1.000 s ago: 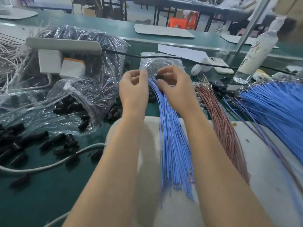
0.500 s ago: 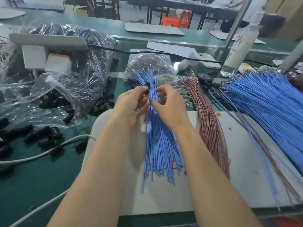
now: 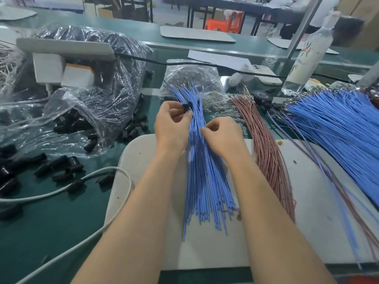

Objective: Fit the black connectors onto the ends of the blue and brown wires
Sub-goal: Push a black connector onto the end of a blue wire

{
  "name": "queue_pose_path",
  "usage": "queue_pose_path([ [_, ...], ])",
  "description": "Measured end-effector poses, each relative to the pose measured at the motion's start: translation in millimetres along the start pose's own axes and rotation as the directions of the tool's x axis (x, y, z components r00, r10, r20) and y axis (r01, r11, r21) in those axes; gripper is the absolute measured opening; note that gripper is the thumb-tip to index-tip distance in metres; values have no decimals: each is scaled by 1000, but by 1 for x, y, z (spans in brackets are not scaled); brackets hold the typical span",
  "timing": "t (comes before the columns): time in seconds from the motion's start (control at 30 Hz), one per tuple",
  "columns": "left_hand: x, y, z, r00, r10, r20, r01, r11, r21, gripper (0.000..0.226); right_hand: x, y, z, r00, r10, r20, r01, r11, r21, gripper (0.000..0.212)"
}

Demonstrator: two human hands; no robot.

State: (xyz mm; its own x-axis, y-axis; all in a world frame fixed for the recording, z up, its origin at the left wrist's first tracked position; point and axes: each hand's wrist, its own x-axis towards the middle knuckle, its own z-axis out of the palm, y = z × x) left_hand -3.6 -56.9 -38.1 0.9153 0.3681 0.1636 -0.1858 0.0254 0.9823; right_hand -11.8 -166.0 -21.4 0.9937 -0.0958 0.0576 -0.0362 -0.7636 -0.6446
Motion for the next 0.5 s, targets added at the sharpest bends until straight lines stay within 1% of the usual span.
queue_pose_path([
  [0.03, 0, 0, 0, 1000, 10, -9, -10, 1000, 13, 23, 1, 1, -3, 1000, 12, -8, -11, 995, 103, 12],
  [0.07, 0, 0, 0, 1000, 8, -21, -8, 1000, 13, 22, 1, 1, -7, 999, 37, 20, -41, 967, 253, 10],
  [0.1, 0, 1, 0, 1000, -6, -29, 6, 1000, 3, 21, 1, 1, -11, 995, 54, 85, -86, 897, 435, 9],
  [0.13, 1, 1, 0, 999, -31, -27, 30, 999, -15, 20, 0, 0, -15, 985, 38, 168, -136, 773, 619, 9],
  [0.17, 1, 1, -1, 998, -62, -9, 62, 997, -35, 18, 0, -1, -19, 972, -22, 233, -172, 611, 773, 8],
  [0.2, 1, 1, 0, 994, -100, 31, 102, 993, -53, 16, -1, 0, -24, 957, -114, 266, -191, 443, 876, 7],
  [0.23, 0, 1, 0, 987, -136, 86, 141, 989, -51, 14, -2, 1, -28, 936, -219, 274, -204, 295, 933, 6],
  [0.27, -1, -1, 1, 977, -161, 137, 164, 987, -5, 13, -3, 2, -32, 911, -317, 263, -212, 186, 959, 7],
  [0.3, -2, -2, 3, 971, -169, 168, 157, 984, 77, 12, -3, 3, -35, 891, -383, 243, -212, 121, 970, 9],
  [0.33, -3, -3, 4, 970, -161, 184, 134, 979, 154, 13, -3, 3, -37, 886, -408, 219, -200, 89, 976, 11],
  [0.37, -4, -3, 4, 972, -142, 189, 102, 973, 206, 14, -3, 4, -37, 901, -390, 191, -176, 73, 982, 11],
  [0.4, -5, -3, 4, 975, -117, 187, 72, 971, 230, 15, -3, 4, -37, 931, -334, 150, -137, 63, 989, 11],
  [0.47, -4, -4, 3, 982, -54, 179, 8, 968, 250, 14, -2, 4, -38, 991, -136, 6, 5, 78, 997, 12],
  [0.5, -5, -3, 2, 985, -15, 172, -33, 961, 274, 14, -2, 4, -38, 996, -27, -91, 93, 124, 988, 12],
])
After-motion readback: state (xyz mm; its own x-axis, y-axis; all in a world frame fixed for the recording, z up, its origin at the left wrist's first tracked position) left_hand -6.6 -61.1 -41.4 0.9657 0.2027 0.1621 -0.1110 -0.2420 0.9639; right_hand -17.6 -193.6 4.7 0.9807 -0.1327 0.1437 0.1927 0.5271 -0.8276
